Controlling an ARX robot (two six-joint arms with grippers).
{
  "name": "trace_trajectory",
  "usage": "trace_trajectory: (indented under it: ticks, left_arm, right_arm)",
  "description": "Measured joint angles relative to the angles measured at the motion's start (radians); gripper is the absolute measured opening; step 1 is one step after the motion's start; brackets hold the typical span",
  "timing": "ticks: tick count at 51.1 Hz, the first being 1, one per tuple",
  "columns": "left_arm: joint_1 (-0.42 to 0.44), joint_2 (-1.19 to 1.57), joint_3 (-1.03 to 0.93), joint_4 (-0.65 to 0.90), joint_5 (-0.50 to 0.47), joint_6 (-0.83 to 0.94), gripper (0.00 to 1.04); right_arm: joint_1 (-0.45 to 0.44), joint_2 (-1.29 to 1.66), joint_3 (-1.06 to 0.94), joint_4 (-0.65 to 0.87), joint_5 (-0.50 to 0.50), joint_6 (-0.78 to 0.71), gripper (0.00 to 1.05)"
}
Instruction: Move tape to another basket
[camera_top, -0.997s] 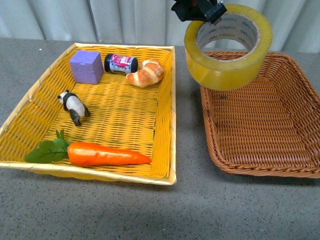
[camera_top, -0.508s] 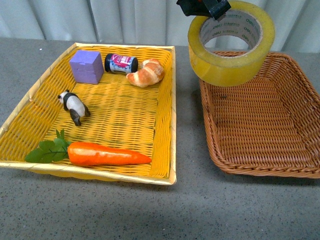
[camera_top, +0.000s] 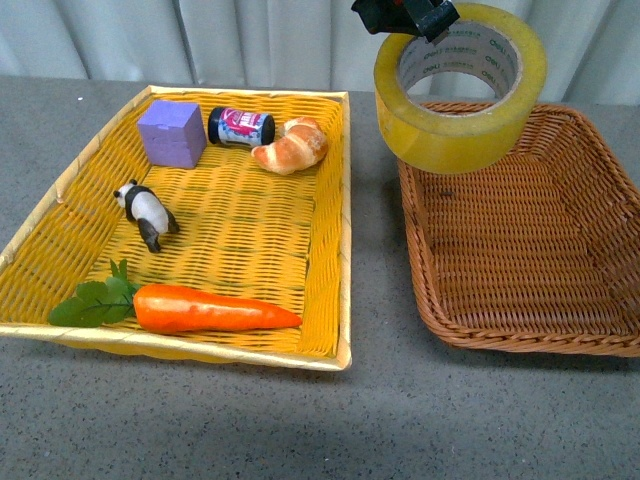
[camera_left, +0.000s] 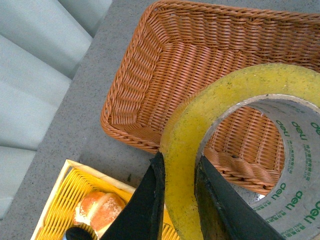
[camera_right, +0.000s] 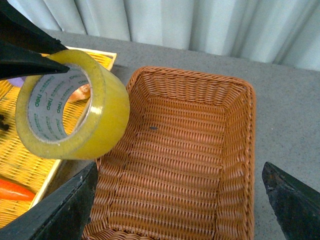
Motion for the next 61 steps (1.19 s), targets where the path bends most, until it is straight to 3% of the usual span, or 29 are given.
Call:
trace_trajectory:
  ticks: [10,22,45,51,61]
  left_arm:
    - [-0.002,0.000,0.000,0.000,0.001,0.000,0.14]
    - [-0.002,0.000,0.000,0.000,0.001,0.000,0.14]
    - [-0.002,0.000,0.000,0.000,0.001,0.000,0.14]
    - [-0.002,0.000,0.000,0.000,0.002,0.000,0.14]
    - [-0.004,0.000,0.002,0.000,0.002,-0.002,0.14]
  right_arm:
    - [0.058,0.151,0.198,-0.147,-0.014,0.003,0.96]
    - [0.146,0.296,0.340,-0.238,0.068,0.000,0.96]
    - [0.159,0.491,0.475,-0.282,0.088,-0.006,0.95]
    - [0.159,0.497,0.480,-0.285,0.082,-0.005,0.78]
    - [0.171,0.497,0.480,-0.288,0.070,0.004,0.42]
